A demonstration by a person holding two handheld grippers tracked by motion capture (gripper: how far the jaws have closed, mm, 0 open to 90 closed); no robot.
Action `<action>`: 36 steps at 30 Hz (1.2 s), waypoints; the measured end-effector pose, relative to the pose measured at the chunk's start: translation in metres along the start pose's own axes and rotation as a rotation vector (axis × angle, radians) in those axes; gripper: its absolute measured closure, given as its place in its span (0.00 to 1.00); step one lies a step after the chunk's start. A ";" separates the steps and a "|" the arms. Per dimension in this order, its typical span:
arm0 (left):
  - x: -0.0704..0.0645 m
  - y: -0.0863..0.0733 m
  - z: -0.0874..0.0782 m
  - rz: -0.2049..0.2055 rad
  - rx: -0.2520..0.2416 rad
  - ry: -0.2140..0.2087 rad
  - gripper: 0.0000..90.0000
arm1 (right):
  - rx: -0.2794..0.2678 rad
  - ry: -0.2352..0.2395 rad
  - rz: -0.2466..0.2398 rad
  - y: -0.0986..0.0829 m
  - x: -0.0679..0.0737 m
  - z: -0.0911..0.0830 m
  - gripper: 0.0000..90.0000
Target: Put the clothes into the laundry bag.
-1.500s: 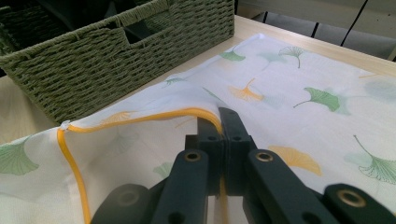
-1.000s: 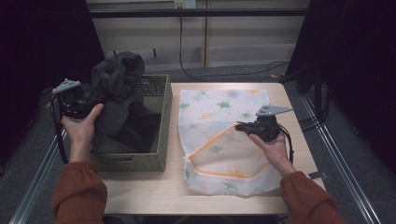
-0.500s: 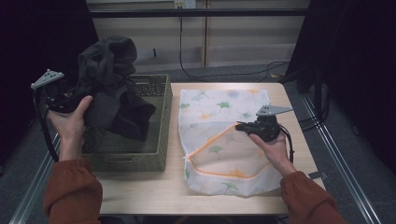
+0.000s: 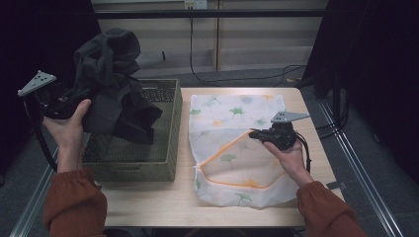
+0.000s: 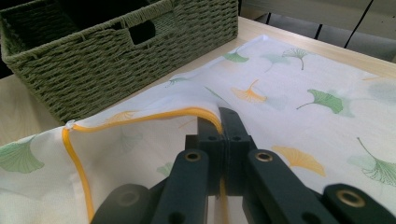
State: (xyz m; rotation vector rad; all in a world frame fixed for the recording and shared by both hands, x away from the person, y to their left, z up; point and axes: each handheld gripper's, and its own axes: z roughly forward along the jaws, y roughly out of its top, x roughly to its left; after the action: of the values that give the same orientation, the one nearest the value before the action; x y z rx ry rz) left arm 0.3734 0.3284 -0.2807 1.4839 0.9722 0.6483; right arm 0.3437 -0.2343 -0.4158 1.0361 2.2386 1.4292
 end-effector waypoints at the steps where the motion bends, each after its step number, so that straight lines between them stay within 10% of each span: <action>1: -0.001 0.001 -0.001 0.008 0.003 -0.006 0.79 | 0.002 -0.001 -0.002 0.000 0.000 0.001 0.99; 36: -0.046 0.053 -0.027 0.071 -0.127 -0.108 0.80 | 0.011 0.006 -0.008 -0.001 0.002 0.002 0.99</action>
State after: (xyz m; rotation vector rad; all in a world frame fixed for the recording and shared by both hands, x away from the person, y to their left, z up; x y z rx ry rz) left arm 0.3385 0.3050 -0.2180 1.4304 0.7841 0.6617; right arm 0.3431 -0.2318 -0.4171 1.0260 2.2549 1.4203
